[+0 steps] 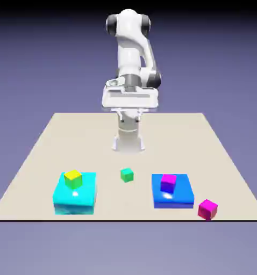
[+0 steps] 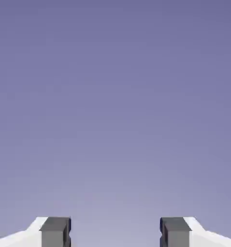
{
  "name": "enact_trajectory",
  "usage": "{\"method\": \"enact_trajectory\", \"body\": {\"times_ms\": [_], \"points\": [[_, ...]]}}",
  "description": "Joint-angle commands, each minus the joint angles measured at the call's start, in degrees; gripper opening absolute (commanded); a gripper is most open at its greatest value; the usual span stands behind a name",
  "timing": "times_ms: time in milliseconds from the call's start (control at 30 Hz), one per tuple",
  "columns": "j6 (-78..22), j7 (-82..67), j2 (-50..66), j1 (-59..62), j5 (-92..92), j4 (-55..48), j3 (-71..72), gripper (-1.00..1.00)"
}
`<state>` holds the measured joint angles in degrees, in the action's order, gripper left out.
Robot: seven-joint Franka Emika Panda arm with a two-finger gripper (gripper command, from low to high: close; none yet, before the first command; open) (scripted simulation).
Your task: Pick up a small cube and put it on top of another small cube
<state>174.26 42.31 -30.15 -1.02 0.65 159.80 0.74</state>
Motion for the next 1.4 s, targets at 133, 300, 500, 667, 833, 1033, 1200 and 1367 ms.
{"method": "enact_trajectory", "body": {"times_ms": [133,300,500,667,833,1033,1200,1367], "points": [[1.1,-0.6,10.4,-1.4,2.7,-5.0,3.1,0.0],[2.1,-1.2,20.8,-2.7,5.4,-10.0,6.1,0.0],[3.4,-2.0,33.2,-4.4,8.7,-16.0,9.8,0.0],[4.5,-2.6,43.6,-5.7,11.4,-21.0,12.9,0.0],[5.5,-3.2,54.0,-7.1,14.1,-25.9,16.0,0.0],[7.7,-3.2,62.4,-10.4,15.2,-30.7,14.6,0.0],[10.8,-2.8,69.5,-15.1,15.3,-35.3,10.2,-1.0],[7.2,-3.3,61.2,-9.6,15.2,-29.9,15.4,-1.0]]}}
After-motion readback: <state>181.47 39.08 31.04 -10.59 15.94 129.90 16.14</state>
